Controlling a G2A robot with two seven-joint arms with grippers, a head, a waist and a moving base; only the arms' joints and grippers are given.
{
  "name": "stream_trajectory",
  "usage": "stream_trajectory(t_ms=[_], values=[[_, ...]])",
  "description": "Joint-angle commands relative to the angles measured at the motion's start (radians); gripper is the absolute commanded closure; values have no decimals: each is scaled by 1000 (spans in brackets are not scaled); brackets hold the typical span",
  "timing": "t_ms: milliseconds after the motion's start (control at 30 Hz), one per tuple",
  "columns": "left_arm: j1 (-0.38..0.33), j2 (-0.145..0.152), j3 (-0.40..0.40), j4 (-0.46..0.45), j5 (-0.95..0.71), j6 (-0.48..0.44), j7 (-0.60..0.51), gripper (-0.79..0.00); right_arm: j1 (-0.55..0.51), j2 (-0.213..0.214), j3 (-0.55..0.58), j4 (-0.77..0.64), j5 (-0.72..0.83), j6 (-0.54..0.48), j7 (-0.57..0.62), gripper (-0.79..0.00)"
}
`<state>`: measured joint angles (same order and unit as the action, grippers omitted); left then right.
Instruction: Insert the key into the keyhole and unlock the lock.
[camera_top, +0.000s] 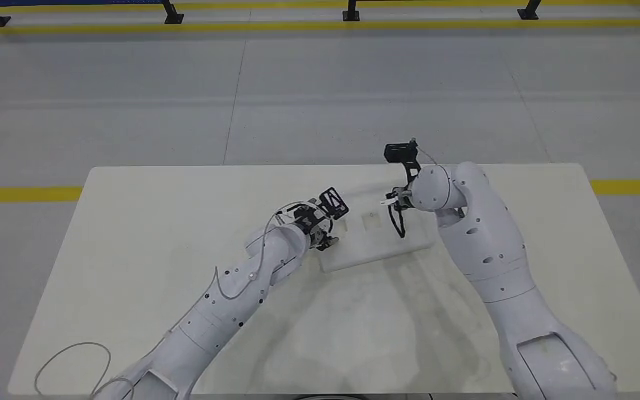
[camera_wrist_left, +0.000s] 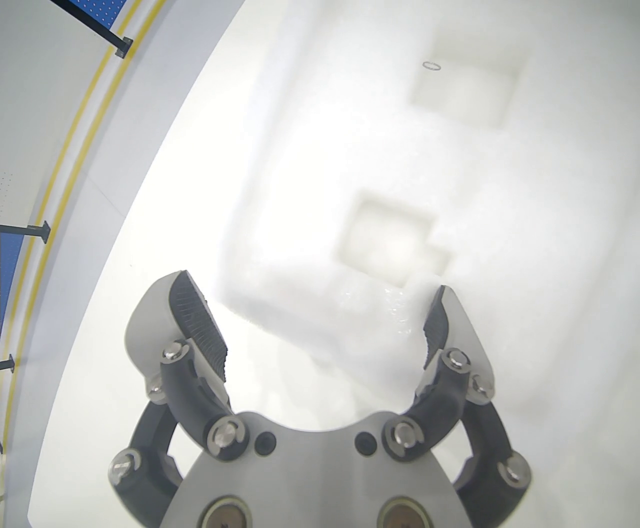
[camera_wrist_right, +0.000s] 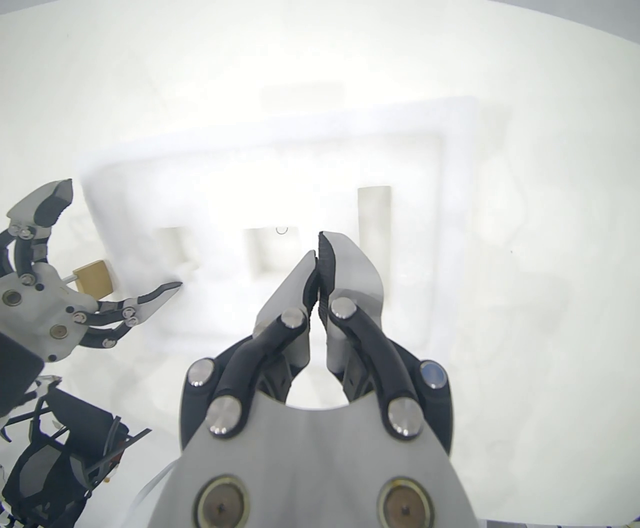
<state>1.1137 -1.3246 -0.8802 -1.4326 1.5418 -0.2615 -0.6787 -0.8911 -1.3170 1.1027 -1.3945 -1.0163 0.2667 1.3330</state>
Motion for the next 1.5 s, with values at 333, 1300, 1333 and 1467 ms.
stream_trajectory(t_ms=[333, 1300, 1333, 1467], values=[[64, 16, -102, -124, -51, 29, 23, -785, -91, 15, 156, -94, 191, -3, -113, 0], [433, 80, -471, -553, -409, 20, -96, -785, -442, 54, 541, -57, 1190, -533, -244, 0], [440, 81, -475, -553, -420, 22, -93, -785, -442, 55, 538, -53, 1198, -541, -242, 0], [440, 81, -475, -553, -420, 22, -93, -785, -435, 60, 526, -34, 1211, -548, -229, 0]])
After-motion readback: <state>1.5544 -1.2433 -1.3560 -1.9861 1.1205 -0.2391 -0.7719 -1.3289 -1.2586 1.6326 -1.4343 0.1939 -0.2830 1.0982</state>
